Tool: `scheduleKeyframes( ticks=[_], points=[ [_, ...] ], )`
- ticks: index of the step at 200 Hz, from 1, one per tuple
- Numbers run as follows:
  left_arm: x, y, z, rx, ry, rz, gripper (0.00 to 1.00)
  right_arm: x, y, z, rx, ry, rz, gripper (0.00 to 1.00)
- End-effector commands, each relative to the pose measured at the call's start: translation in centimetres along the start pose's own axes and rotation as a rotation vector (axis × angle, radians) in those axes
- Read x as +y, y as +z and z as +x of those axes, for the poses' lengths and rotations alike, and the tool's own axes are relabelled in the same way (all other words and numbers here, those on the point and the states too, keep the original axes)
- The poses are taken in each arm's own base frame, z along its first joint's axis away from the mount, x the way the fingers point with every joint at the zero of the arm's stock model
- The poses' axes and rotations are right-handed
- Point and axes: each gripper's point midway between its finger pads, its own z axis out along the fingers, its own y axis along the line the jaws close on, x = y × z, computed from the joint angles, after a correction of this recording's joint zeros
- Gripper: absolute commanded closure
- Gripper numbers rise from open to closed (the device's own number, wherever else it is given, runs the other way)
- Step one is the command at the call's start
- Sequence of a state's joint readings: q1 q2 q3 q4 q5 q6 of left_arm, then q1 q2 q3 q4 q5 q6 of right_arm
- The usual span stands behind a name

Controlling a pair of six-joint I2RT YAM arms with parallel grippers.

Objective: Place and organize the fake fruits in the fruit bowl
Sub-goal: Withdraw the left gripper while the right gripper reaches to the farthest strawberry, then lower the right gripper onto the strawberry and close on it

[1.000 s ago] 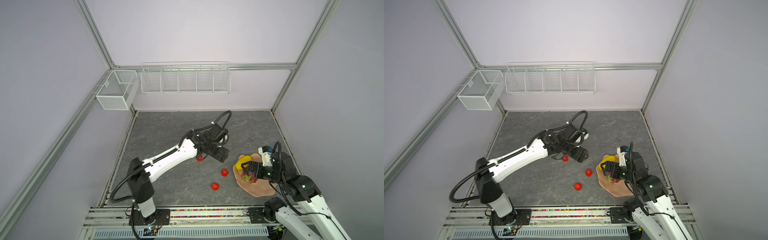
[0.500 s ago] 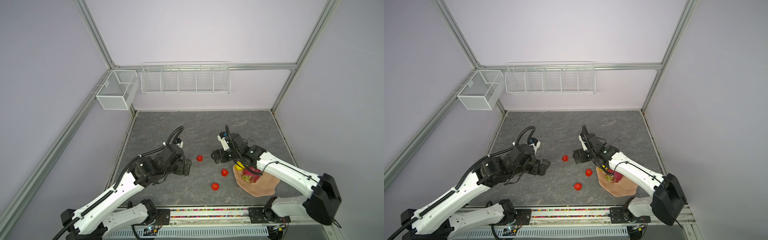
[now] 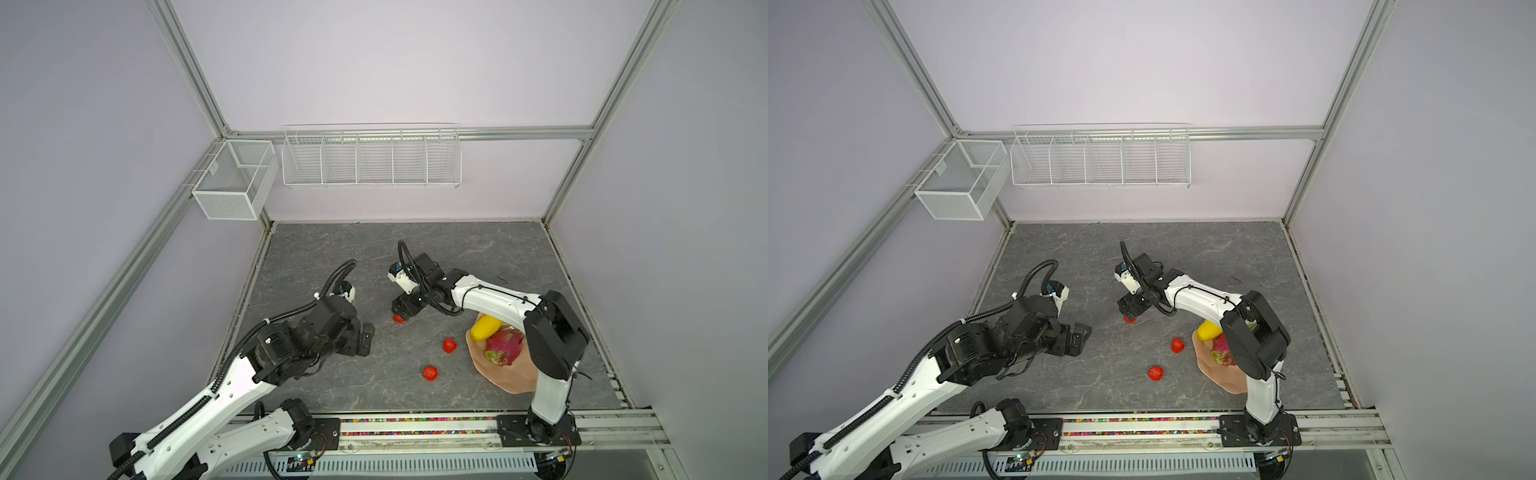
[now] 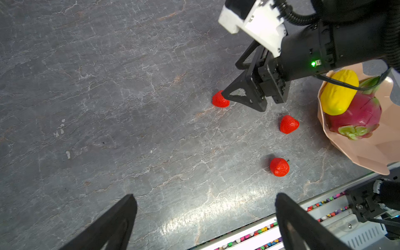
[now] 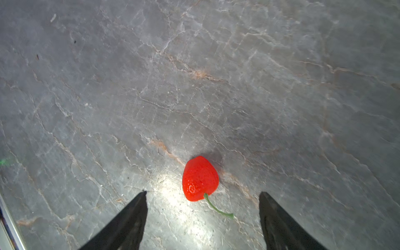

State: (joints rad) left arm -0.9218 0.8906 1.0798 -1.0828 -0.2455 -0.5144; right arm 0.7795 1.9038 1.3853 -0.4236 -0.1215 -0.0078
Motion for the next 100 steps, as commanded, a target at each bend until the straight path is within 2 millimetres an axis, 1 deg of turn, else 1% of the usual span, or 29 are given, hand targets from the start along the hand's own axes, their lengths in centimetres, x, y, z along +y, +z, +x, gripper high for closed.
scheduleKeyframes(
  ticks=[1, 13, 36, 67, 100],
  points=[
    [0.2, -0.1, 0.2, 0.01, 0.011, -0.007, 0.01, 1.0, 1.4, 1.8, 0.083, -0.106, -0.048, 0.19],
    [0.3, 0.1, 0.3, 0.013, 0.018, -0.011, 0.01, 0.9, 2.2, 2.3, 0.101, -0.105, -0.053, 0.21],
    [0.3, 0.3, 0.5, 0.022, 0.021, -0.014, 0.01, 1.3, 3.2, 3.1, 0.132, -0.105, -0.084, 0.25],
    [0.2, 0.6, 0.4, 0.02, 0.019, -0.011, 0.01, 1.3, 3.8, 3.7, 0.146, -0.102, -0.085, 0.27],
    [-0.1, 0.9, 0.4, 0.024, 0.018, -0.007, 0.01, 0.8, 4.4, 3.7, 0.149, -0.11, -0.052, 0.27]
  ],
)
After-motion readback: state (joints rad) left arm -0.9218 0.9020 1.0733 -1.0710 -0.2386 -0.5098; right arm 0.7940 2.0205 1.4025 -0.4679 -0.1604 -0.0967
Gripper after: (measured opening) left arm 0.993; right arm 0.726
